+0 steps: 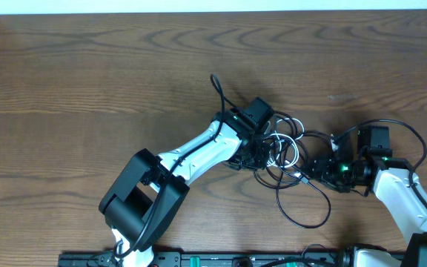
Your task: Untangle cables
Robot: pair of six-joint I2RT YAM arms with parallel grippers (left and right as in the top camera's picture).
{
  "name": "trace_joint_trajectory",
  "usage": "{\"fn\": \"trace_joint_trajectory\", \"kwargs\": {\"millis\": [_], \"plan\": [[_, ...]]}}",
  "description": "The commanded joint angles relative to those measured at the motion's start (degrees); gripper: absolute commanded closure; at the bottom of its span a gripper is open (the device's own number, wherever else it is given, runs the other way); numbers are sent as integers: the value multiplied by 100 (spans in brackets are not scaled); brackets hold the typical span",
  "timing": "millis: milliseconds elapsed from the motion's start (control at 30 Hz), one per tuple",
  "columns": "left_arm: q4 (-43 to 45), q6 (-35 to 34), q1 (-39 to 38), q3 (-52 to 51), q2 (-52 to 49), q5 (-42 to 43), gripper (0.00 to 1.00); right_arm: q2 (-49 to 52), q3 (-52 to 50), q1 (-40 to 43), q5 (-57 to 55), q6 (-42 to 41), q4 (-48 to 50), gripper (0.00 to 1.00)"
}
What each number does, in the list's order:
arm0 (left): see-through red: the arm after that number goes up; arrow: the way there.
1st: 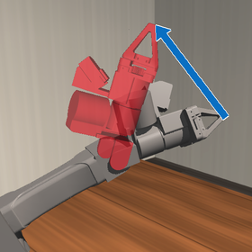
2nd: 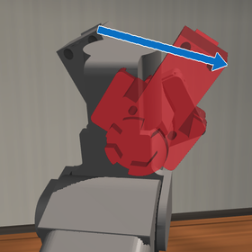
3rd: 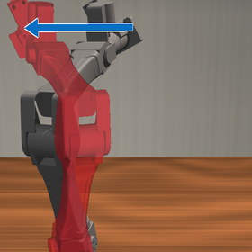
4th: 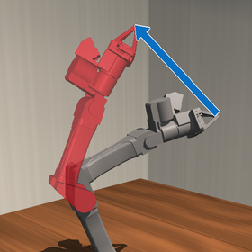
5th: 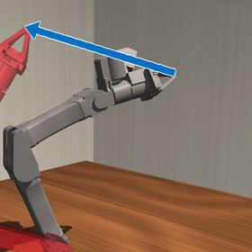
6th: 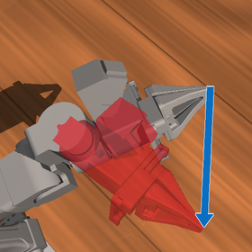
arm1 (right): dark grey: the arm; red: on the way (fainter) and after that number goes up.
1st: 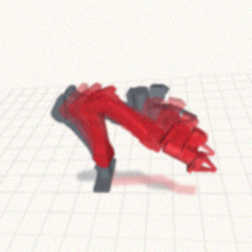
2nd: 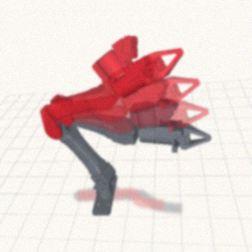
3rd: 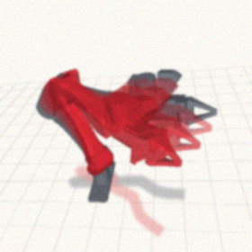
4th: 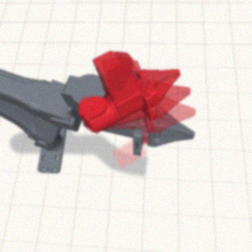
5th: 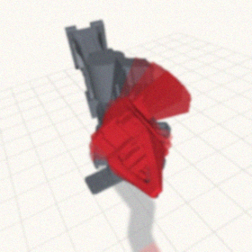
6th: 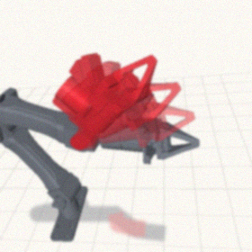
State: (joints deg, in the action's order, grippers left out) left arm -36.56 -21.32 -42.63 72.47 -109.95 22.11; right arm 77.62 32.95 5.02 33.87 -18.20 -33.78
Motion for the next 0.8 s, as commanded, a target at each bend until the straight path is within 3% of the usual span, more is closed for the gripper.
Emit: {"fn": "trace_joint_trajectory", "kwargs": {"millis": [0, 233, 400, 767], "plan": [[68, 118, -28, -26, -184, -96, 92, -26, -17, 31, -315, 111, -83, 62], [299, 323, -63, -26, -354, -9, 92, -26, -15, 192, -555, -153, 289, 59], [350, 431, -68, -26, -354, -7, 92, -24, -17, 243, -1320, -800, 321, 60], [492, 739, -151, -26, -354, 328, 92, 33, -17, 116, -1580, -811, 431, 60]]}}
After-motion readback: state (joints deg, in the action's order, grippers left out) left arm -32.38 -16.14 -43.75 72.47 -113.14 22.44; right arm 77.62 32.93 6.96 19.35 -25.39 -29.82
